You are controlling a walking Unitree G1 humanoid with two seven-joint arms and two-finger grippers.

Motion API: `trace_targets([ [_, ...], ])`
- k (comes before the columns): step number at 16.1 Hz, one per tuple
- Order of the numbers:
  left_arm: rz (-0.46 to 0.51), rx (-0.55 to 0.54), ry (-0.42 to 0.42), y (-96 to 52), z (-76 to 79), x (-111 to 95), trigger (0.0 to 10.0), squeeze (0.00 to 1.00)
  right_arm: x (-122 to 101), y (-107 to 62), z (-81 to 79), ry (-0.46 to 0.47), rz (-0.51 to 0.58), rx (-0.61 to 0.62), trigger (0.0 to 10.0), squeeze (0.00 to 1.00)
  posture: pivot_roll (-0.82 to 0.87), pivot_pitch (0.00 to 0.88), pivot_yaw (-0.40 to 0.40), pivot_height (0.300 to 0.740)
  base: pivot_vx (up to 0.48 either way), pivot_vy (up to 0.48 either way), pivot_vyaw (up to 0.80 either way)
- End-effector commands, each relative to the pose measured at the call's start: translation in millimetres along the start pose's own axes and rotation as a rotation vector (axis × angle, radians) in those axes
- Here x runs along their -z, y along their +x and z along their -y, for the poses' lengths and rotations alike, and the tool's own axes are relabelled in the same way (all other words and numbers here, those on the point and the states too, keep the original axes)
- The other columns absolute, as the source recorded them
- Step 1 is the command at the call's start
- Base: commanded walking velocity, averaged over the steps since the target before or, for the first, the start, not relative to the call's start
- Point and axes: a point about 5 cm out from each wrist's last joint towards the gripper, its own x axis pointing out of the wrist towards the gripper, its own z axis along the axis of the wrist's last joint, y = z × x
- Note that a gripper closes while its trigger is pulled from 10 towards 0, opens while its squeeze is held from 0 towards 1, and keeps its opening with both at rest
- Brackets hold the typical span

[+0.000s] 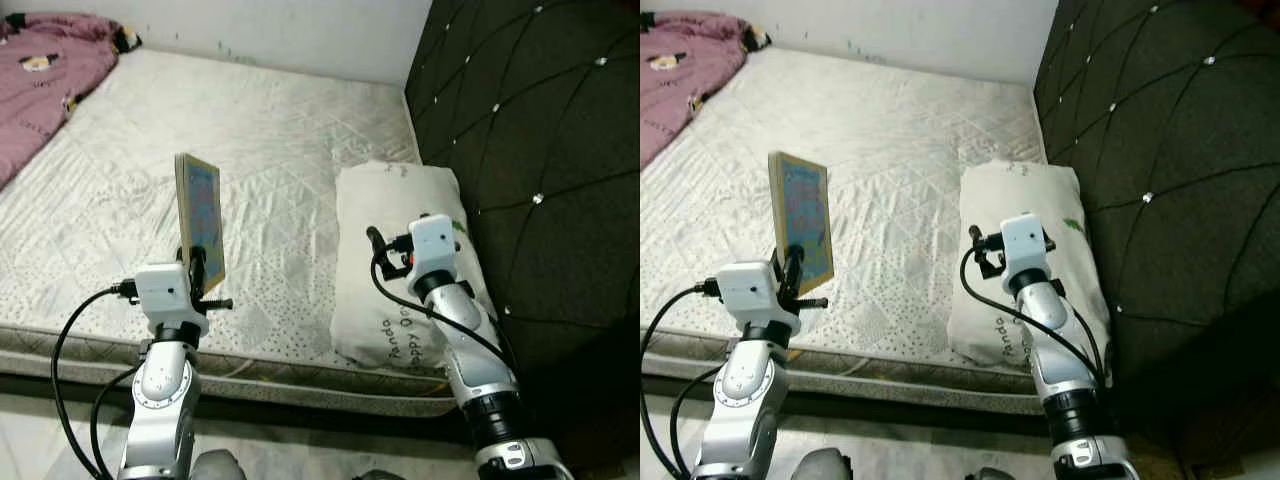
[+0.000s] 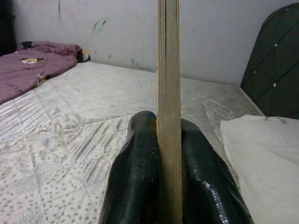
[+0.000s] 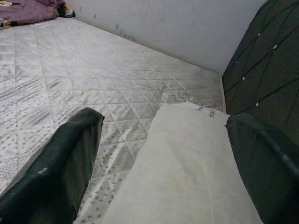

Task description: Clean up the room

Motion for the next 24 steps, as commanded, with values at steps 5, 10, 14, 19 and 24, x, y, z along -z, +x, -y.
trace_targets([
  [5,0.024,-0.004,-0.014,4.7,2.7,-7.9,10.0,0.00,-3.2,0.2,6.1,0.011,0.009,0.023,10.0,0.00,0.00,0.000,-0.090,0.740,0.205,0.000,0.00],
  [10,0.015,-0.007,-0.056,4.8,2.2,-7.3,10.0,0.00,-2.2,-0.5,6.9,0.018,0.001,0.026,10.0,0.00,0.00,0.000,-0.092,0.740,0.000,0.274,0.00],
  [14,0.015,-0.008,-0.060,5.3,1.8,-7.6,10.0,0.00,-1.9,-0.3,6.9,0.018,-0.002,0.027,10.0,0.00,0.00,0.000,-0.091,0.740,0.000,0.480,0.00],
  [19,0.036,0.005,-0.057,5.5,2.7,-10.6,10.0,0.00,-0.9,0.6,6.6,0.028,-0.011,0.028,10.0,0.00,0.00,0.000,-0.091,0.740,0.000,0.096,0.00],
  [24,0.042,0.008,-0.069,5.1,2.7,-11.4,10.0,0.00,-0.5,0.9,7.4,0.033,-0.015,0.030,10.0,0.00,0.00,0.000,-0.091,0.740,0.000,0.000,-0.56],
])
